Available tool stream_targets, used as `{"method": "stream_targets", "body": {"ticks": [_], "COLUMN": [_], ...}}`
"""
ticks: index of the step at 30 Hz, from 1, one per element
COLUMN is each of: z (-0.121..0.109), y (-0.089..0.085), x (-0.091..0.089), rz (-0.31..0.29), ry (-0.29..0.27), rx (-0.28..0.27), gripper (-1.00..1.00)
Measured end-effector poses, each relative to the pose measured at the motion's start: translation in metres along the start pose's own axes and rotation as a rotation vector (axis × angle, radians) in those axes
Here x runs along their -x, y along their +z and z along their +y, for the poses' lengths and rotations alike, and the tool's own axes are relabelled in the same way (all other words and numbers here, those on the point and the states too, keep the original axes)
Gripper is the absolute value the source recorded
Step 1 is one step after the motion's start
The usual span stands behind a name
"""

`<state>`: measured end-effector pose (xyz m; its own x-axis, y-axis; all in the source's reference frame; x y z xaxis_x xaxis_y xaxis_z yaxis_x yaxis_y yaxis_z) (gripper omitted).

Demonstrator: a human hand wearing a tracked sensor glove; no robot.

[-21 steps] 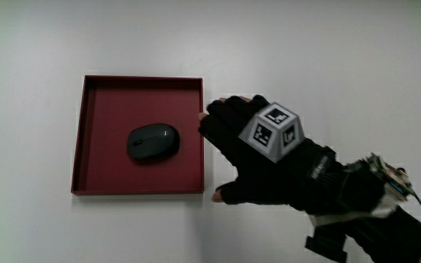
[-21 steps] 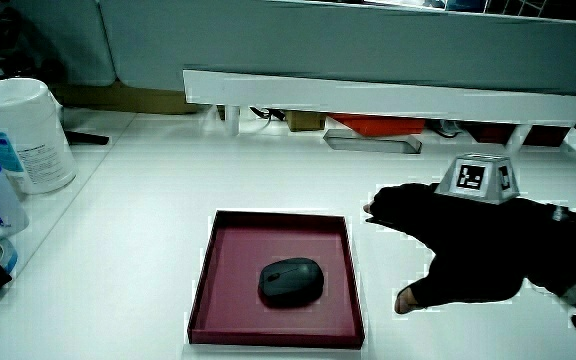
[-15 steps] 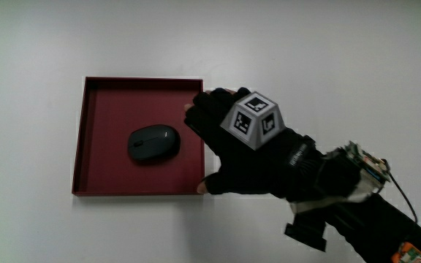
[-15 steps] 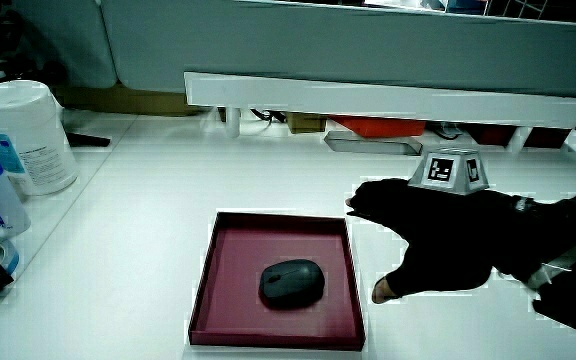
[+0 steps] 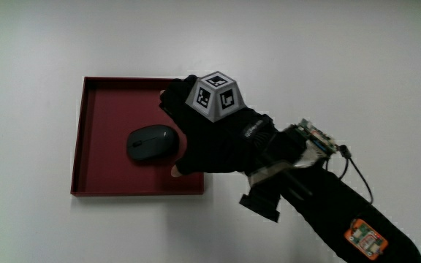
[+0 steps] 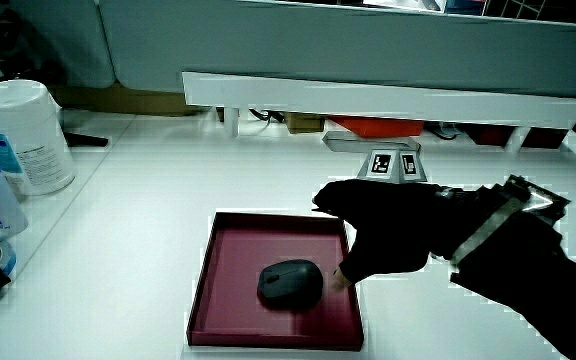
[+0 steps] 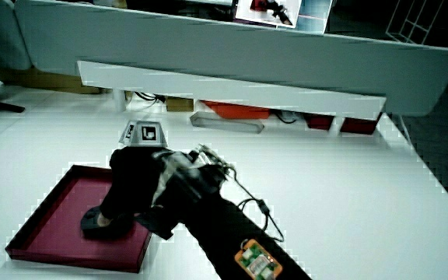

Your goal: Pick mouse from plate

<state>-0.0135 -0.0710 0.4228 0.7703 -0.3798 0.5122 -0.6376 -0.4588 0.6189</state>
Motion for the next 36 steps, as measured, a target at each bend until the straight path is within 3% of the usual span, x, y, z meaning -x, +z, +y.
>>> {"method": "stream_targets", "body": {"ticks": [10, 14, 17, 18, 25, 30, 34, 36], "z": [0.042, 0.061, 0.065, 0.07, 0.078, 0.077, 0.078, 0.078], "y": [-0.022, -0.033, -0.036, -0.041, -0.047, -0.045, -0.046, -0.046], "x": [0.004, 0.002, 0.005, 0.001, -0.001, 0.001, 0.003, 0.004], "rz": [0.014, 0.009, 0.023, 0.019, 0.018, 0.031, 0.006, 0.009], "ry": [-0.02, -0.062, -0.038, -0.065, -0.088, -0.07, -0.089, -0.068], "rx": [0.048, 0.076, 0.088, 0.104, 0.111, 0.11, 0.105, 0.094], "gripper": [0.0, 0.0, 0.0, 0.0, 0.0, 0.0, 0.24, 0.35]}}
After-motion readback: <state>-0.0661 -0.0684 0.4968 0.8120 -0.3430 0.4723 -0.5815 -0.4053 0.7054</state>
